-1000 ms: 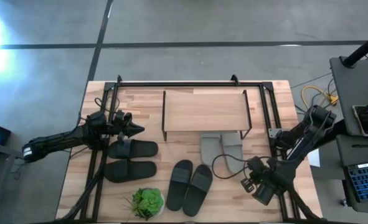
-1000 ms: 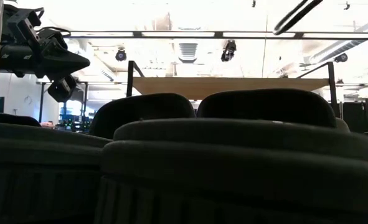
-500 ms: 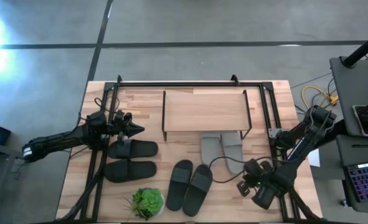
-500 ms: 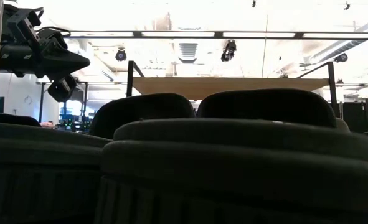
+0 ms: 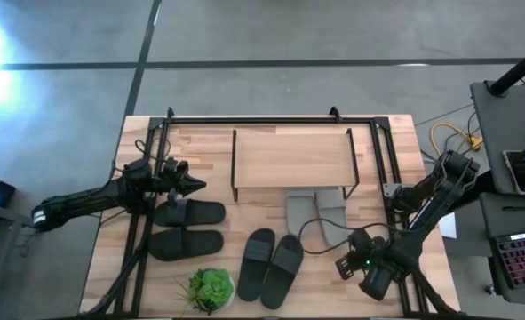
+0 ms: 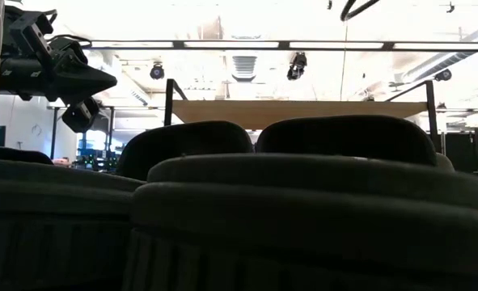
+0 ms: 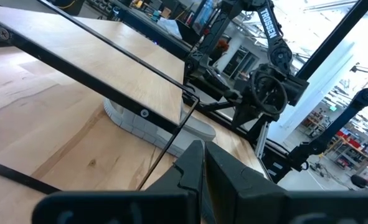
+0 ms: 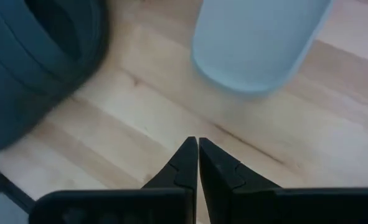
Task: Pick and place slides into the shelf
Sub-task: Put the gray slipper under the shelf
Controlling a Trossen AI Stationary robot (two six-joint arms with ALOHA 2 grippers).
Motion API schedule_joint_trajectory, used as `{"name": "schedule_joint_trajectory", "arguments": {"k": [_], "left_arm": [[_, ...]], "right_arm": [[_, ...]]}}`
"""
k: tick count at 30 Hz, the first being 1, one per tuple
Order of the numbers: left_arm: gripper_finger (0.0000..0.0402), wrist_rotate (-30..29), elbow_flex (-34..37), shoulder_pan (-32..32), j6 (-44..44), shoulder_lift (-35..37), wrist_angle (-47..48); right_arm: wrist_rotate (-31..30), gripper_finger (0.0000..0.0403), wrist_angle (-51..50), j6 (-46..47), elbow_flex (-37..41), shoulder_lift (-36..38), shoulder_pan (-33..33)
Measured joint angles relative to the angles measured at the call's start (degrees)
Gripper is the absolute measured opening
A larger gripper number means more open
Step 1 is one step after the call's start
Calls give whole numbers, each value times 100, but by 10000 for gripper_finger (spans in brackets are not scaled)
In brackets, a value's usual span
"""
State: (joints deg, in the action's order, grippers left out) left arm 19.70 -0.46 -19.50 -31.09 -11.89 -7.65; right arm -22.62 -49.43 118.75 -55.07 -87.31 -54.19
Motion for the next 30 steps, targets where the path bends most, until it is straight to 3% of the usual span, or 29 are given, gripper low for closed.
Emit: {"name": "schedule_joint_trajectory", "arguments": {"k": [11,19,30], "left_arm": [[2,-2,-1,1,0,-3,-1],[2,0,1,1,0,-3,3],[2,0,-1,0,0,1,3]], "right_arm": [[-1,8,376,685,487,-7,22],[35,8,1271,681,1097,-7,60],[6,9,1277,129,1589,-7,617]]}}
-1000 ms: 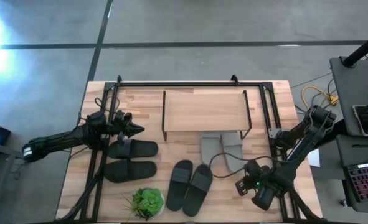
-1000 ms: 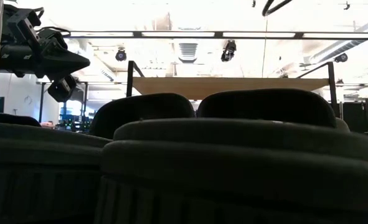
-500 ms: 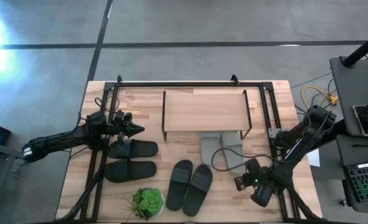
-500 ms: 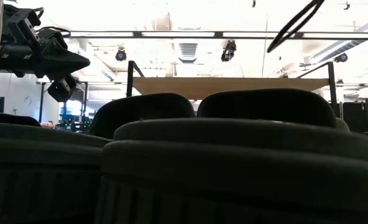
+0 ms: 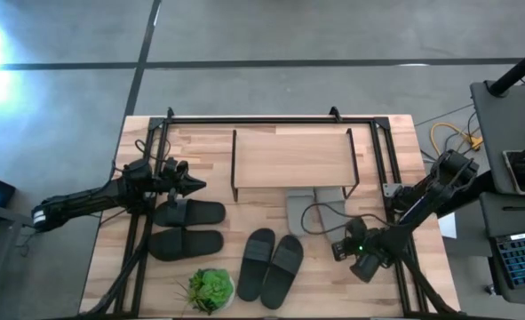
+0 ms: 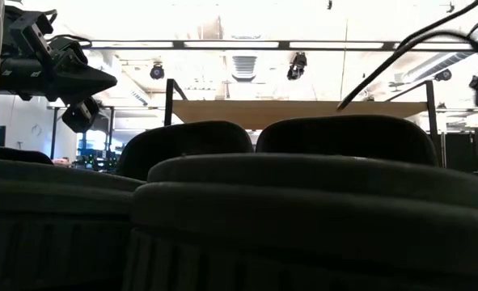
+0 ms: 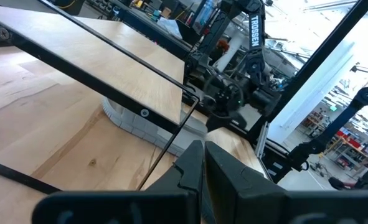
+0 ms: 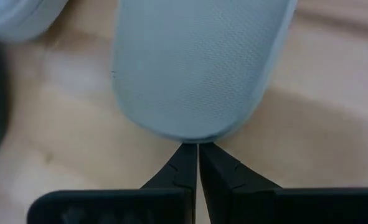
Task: Pick and place slides into the shelf
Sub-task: Put the gray slipper under the shelf, then adjust the gray slippers under the shelf
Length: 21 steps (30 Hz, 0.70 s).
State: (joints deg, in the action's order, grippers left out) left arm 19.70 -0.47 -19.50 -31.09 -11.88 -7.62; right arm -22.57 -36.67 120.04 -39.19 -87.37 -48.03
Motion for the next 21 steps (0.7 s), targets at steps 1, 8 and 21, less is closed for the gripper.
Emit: {"name": "schedule_joint_trajectory", "arguments": {"k": [1,8,21], "left_arm": [[2,-1,2,1,0,0,0],[2,0,1,0,0,0,0],[2,-1,1,0,0,-4,0]], "right_arm": [[1,9,6,-43,34,0,83],[-217,9,6,-811,-12,0,575],[-67,9,6,-1737,-406,24,617]]}}
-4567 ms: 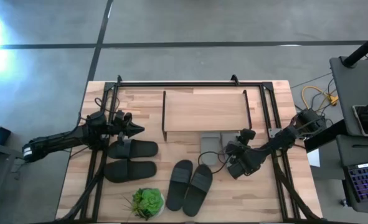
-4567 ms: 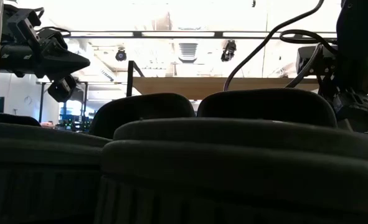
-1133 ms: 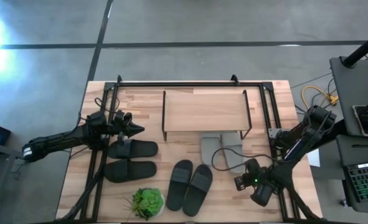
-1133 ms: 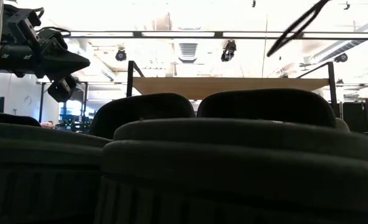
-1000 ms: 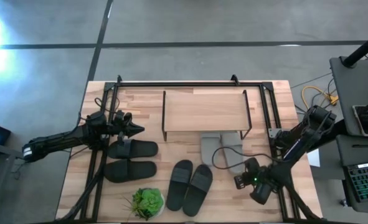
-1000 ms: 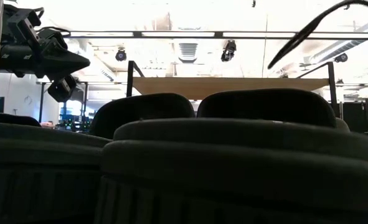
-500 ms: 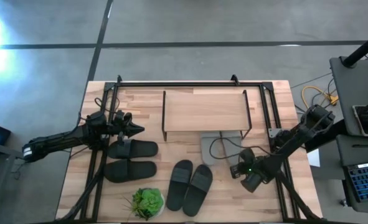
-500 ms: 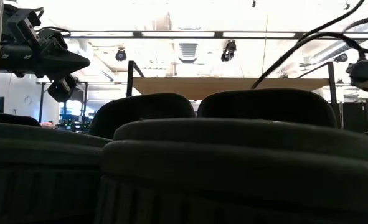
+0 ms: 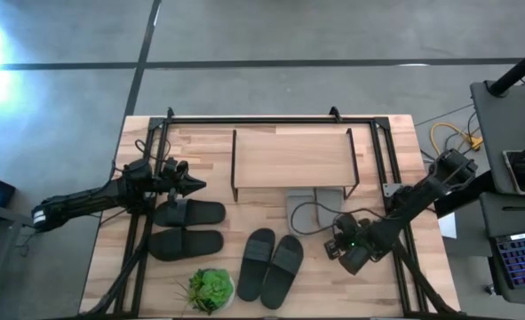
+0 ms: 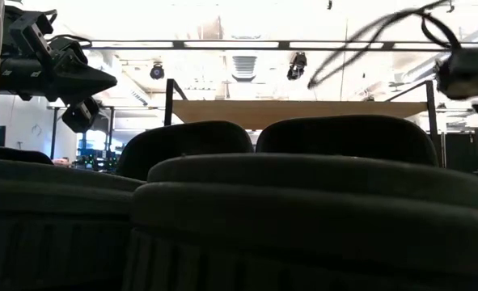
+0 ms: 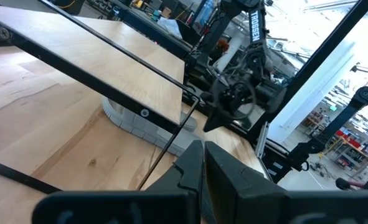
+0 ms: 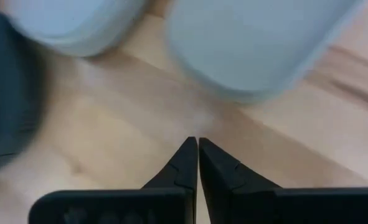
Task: Pick and place slides into the shelf
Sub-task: Adjust the gray slippers under the shelf
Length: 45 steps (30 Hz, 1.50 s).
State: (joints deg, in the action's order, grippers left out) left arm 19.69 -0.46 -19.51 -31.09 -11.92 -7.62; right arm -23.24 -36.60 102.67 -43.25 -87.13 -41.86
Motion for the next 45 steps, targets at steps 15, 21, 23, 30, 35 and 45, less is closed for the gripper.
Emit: {"name": "schedule_joint_trajectory", "arguments": {"k": [15,21,23,30,35,45], "left_arm": [[2,0,-1,2,0,1,-2],[2,1,-1,2,0,4,-2],[2,1,-1,0,0,1,-2],[2,1,-1,2,0,6,-4],[2,1,-1,0,0,4,-2],[2,1,-1,0,0,0,7]], "right_arm": [[-78,9,550,-1040,-630,-26,722],[257,9,1218,-1311,-628,-474,840],[286,9,1275,-1336,-699,-717,849],[200,9,1287,-1716,-1361,-1418,921],[173,9,1169,-2061,-1735,-1822,1057],[-51,8,266,-2041,-2253,-2091,1267]]}}
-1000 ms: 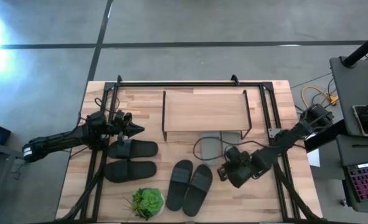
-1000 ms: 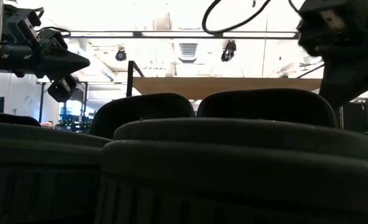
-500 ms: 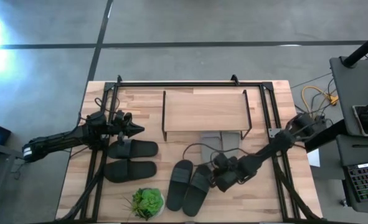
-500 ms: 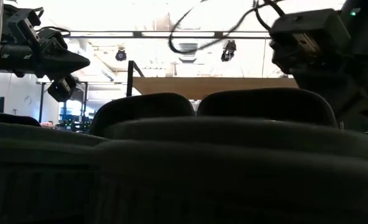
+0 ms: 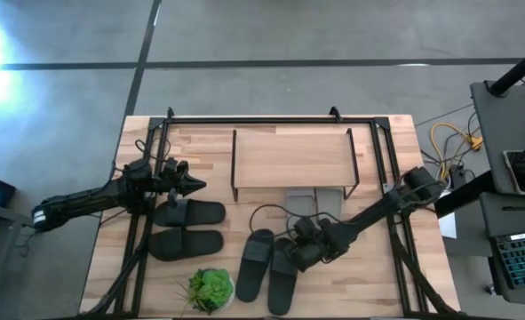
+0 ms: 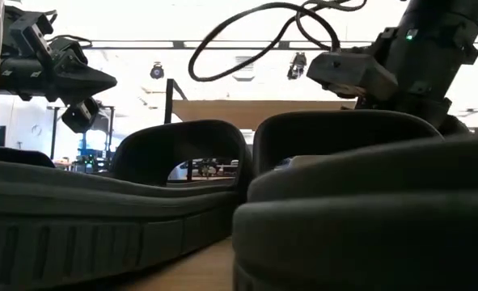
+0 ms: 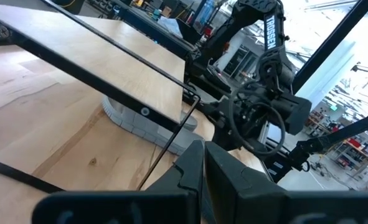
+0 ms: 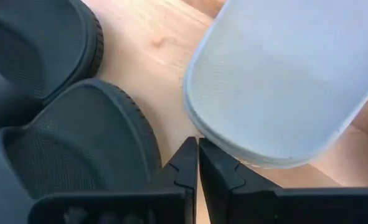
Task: Pick and place slides into the shelf
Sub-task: Adjust the gray slippers under the shelf
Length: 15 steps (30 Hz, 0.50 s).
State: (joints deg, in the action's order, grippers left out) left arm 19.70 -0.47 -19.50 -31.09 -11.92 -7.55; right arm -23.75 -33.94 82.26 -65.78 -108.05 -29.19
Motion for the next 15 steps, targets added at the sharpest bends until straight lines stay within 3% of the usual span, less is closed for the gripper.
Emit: {"name": "schedule_joint_trajectory", "arguments": {"k": [15], "left_arm": [[2,0,1,0,0,0,-4]], "right_arm": [[-71,8,-33,-136,158,21,488]]}}
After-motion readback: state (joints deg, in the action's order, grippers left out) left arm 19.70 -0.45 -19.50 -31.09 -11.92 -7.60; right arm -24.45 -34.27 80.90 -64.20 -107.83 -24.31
